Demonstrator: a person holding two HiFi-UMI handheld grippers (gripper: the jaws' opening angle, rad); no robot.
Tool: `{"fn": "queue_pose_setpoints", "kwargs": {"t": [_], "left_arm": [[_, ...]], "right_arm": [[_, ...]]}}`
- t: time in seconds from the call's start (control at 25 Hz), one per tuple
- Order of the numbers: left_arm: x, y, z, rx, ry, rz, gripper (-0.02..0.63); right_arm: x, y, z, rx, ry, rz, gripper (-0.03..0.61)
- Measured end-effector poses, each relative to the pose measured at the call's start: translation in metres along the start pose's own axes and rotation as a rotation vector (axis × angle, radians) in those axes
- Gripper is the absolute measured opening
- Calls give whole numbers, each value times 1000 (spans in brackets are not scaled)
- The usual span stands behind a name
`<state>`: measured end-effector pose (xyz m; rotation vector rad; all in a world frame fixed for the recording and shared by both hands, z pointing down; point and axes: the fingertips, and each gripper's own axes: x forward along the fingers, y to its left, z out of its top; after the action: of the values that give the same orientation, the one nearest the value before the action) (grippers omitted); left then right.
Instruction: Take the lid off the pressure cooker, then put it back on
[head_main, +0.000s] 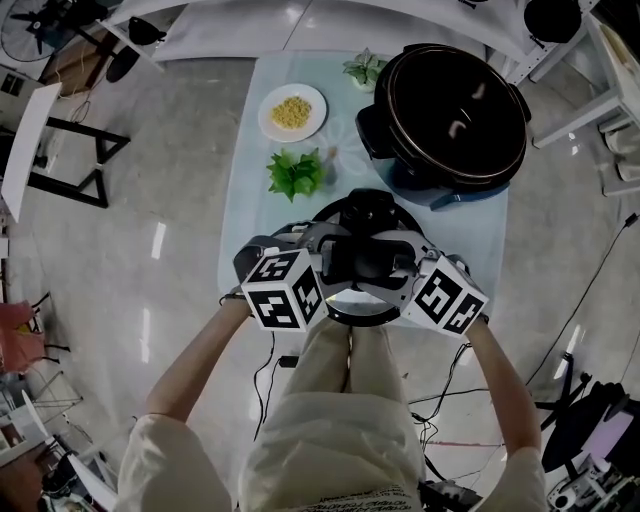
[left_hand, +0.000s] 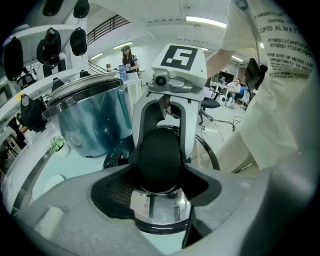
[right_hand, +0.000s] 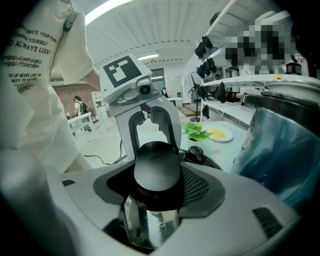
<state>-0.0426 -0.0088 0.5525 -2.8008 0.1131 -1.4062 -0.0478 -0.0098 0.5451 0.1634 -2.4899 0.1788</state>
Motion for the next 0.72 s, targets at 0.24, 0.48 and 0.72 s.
{"fn": "queue_pose_setpoints", "kwargs": {"t": [0.24,0.48,0.72], "left_arm": [[9,-1,-8,9,13,-5,281],[13,-2,-10,24,10,-1,281],[18,-6,-10,29,1,-1,281]], "right_arm": [[8,0,-9,8,6,-14,276],[11,0,-14,-4,16,-28,276],[12,1,-21,-24,43,-44,278]]}}
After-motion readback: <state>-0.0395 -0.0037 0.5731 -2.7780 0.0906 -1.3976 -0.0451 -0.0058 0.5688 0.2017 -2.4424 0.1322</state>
